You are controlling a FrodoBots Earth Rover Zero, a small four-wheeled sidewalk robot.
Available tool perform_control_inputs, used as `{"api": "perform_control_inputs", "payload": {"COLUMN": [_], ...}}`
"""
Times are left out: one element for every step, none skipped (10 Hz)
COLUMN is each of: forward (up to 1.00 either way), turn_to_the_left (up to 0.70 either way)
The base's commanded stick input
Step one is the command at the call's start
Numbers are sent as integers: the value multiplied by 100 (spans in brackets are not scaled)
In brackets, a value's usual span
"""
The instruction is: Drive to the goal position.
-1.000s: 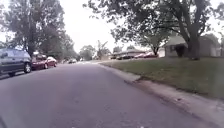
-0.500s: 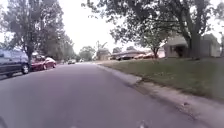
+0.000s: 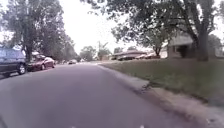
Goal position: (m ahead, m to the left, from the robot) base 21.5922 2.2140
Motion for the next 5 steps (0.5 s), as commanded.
{"api": "perform_control_inputs", "payload": {"forward": [100, 100, 100, 100, 100], "turn_to_the_left": [40, 40, 40, 40, 36]}}
